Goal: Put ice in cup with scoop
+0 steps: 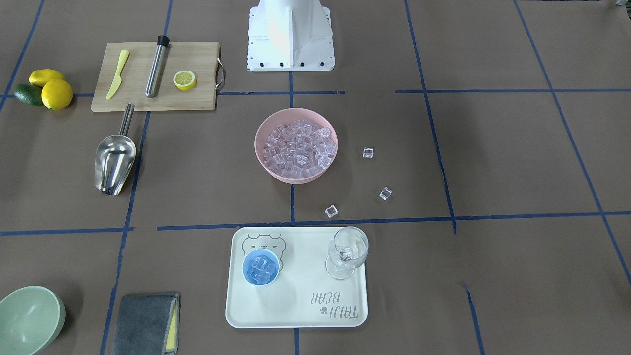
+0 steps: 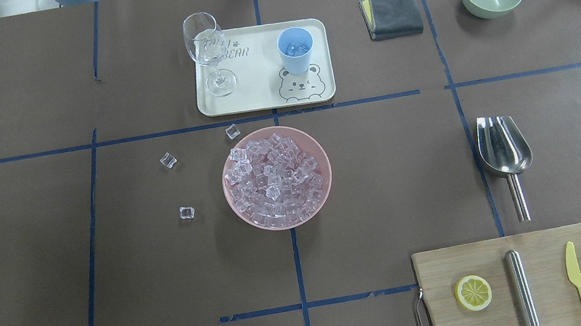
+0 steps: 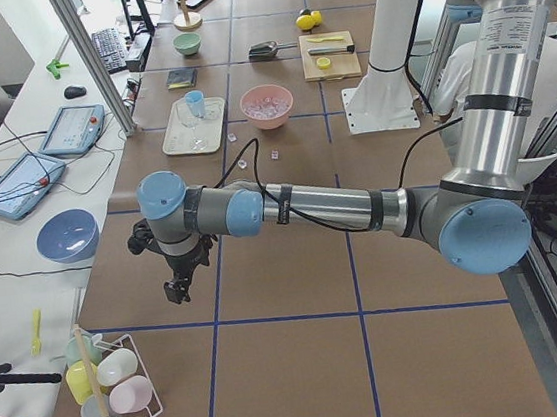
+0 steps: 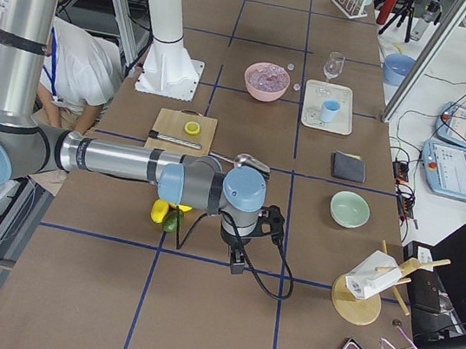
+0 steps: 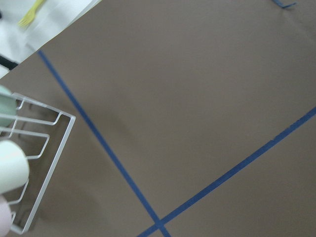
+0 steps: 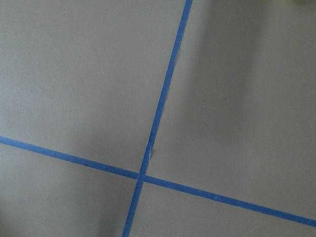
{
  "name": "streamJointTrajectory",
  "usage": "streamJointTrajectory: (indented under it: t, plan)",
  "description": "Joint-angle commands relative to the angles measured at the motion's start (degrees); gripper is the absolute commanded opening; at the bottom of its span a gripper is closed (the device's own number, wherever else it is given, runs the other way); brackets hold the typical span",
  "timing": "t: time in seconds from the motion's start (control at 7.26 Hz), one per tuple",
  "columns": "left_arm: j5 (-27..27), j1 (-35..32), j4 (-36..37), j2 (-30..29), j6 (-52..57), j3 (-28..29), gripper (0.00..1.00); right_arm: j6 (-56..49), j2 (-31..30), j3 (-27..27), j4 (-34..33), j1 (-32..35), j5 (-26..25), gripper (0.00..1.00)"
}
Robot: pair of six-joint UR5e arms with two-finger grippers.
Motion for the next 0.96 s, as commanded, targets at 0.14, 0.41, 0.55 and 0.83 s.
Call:
streamJointTrajectory:
  t: [0.14,0.41,0.55,0.83]
  plan:
    - [-0.44,-7.54,3.73,10.63,-0.22,-4.67,1.00,0.04,0.01,0.41,0.01,0.00,0.00,1.00]
    - [-0.53,-8.09,3.37,11.04,-2.31,-5.67,1.00,0.04,0.19,0.24,0.01,-0.09,0.00,1.00]
    - [-0.53,-8.00,3.29,10.69,-7.29,-6.28,1.00,0.04,0.19,0.24,0.01,-0.09,0.00,1.00]
    - [-0.44,-7.74,-1.95,10.69,-9.36,-5.67,1.00,0.12,0.19,0.41,0.09,0.00,0.00,1.00]
